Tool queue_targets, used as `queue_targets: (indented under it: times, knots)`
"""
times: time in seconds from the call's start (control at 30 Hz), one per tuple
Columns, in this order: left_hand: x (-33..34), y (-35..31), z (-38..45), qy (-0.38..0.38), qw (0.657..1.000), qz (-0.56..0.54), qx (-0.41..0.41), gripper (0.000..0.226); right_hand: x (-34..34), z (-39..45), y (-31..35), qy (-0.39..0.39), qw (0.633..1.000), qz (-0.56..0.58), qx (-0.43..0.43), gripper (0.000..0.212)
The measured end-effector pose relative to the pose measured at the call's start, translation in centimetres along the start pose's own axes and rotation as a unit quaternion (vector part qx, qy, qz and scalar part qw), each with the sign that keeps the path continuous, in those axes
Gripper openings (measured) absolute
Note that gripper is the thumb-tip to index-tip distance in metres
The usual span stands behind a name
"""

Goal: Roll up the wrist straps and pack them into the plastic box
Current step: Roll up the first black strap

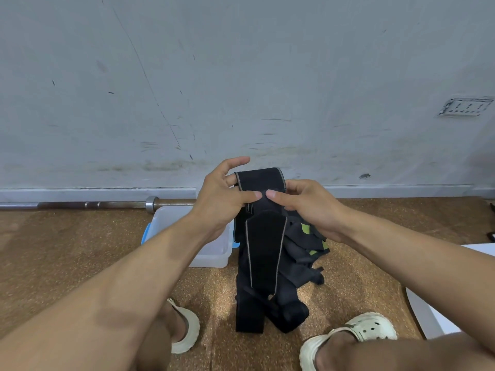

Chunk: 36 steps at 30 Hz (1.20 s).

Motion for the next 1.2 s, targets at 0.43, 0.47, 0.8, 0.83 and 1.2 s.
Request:
queue_targets:
  times: [0.43, 0.47, 0.8, 0.83, 1.2]
  knots:
    - [-0.3, 0.7, 0.6, -0.059, 0.997, -0.05, -0.025, 0.114, 0.2, -0.3, 0.6, 0.035, 0.999, -0.035, 0.017, 0.017]
    - [-0.8, 0.7, 0.8, -0.081, 0.994, -0.072, -0.03, 0.114, 0.4, -0.6, 0.5, 0.067, 0.996, -0.053, 0.026, 0.018]
    - [-5.3, 0.5, 1.8, -0.241, 0.966, -0.099, -0.002, 0.094, 2.0, -1.4, -3.2, 0.236, 0.93, -0.272, 0.069, 0.035]
    - [-5.4, 0.6, 1.9, -0.241, 0.966, -0.09, 0.0, 0.092, 1.6, -1.2, -3.5, 0.228, 0.928, -0.283, 0.08, 0.042]
    - [-2.0, -0.8, 0.4, -0.066, 0.995, 0.076, 0.012, 0.1, -3.3, 0.7, 0.4, -0.086, 0.981, -0.164, -0.058, 0.036]
Point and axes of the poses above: each hand's wrist, its own z-axis towards the middle knuckle, its own x-axis out of the palm, y = z × x, the point moved 7 cm from there along z, towards the middle knuckle, and after that the axes turned 2 degrees about -x, right-handed, at the moved point
